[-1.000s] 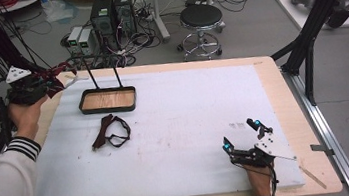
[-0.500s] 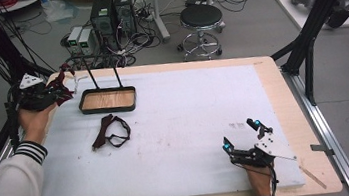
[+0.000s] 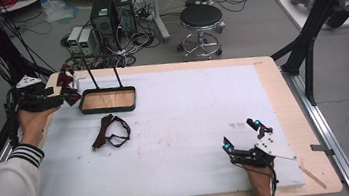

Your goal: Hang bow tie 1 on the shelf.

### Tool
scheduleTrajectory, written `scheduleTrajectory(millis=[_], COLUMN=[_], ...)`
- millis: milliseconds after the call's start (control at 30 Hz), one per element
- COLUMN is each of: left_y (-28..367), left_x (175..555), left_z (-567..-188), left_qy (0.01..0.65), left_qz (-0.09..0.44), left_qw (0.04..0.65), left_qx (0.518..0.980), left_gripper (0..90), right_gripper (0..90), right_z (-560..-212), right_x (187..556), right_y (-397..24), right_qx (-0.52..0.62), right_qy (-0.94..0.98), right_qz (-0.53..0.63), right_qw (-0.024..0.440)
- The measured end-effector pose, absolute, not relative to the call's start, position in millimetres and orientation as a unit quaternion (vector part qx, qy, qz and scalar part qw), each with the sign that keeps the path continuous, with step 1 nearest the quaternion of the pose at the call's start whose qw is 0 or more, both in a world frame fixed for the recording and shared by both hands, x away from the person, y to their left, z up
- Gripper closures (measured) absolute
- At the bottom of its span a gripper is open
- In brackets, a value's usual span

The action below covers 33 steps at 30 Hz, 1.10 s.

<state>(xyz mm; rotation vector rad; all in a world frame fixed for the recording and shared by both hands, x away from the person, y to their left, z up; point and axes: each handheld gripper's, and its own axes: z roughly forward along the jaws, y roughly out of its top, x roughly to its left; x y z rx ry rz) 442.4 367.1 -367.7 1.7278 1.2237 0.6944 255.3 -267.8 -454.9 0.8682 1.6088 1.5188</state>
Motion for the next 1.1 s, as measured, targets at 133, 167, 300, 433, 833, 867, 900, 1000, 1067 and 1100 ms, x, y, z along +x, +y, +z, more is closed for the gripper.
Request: scheduleTrajectory(millis=[133, 167, 300, 433, 833, 867, 900, 1000, 1067, 1100], left_y=[367.3, 367.1, 365.3, 361.8, 341.3, 338.4, 336.1, 330.1, 327.3, 325.3], left_x=[436.4, 434.9, 427.9, 416.7, 380.0, 377.0, 374.5, 366.9, 362.6, 359.5], left_z=[-363.2, -361.8, -357.2, -352.4, -344.2, -344.6, -345.0, -346.1, -347.4, -348.4], left_qy=[0.469, 0.465, 0.450, 0.438, 0.367, 0.362, 0.357, 0.344, 0.335, 0.329], left_qz=[0.291, 0.291, 0.293, 0.295, 0.289, 0.286, 0.283, 0.276, 0.272, 0.272], left_qw=[0.455, 0.461, 0.477, 0.497, 0.561, 0.565, 0.571, 0.585, 0.593, 0.597], left_qx=[0.699, 0.698, 0.696, 0.689, 0.683, 0.684, 0.683, 0.681, 0.679, 0.679], left_gripper=[18.4, 18.3, 17.6, 17.6, 17.3, 17.3, 17.2, 16.8, 16.8, 16.7], right_gripper=[0.7, 0.7, 0.7, 0.7, 0.7, 0.7, 0.7, 0.7, 0.7, 0.7], right_z=[-454.9, -454.9, -454.9, -455.0, -455.2, -455.2, -455.2, -455.2, -455.2, -455.3], right_x=[255.2, 255.3, 255.2, 254.7, 254.9, 254.8, 254.8, 254.6, 254.3, 254.4], right_y=[-267.8, -268.0, -268.0, -268.0, -268.9, -268.9, -268.9, -269.0, -268.9, -269.0], right_qx=[0.340, 0.338, 0.340, 0.341, 0.340, 0.340, 0.340, 0.338, 0.339, 0.339], right_qy=[0.628, 0.629, 0.627, 0.627, 0.624, 0.624, 0.624, 0.625, 0.625, 0.625], right_qz=[0.593, 0.592, 0.593, 0.593, 0.597, 0.597, 0.597, 0.595, 0.595, 0.595], right_qw=[0.372, 0.374, 0.373, 0.372, 0.372, 0.372, 0.373, 0.374, 0.373, 0.374])
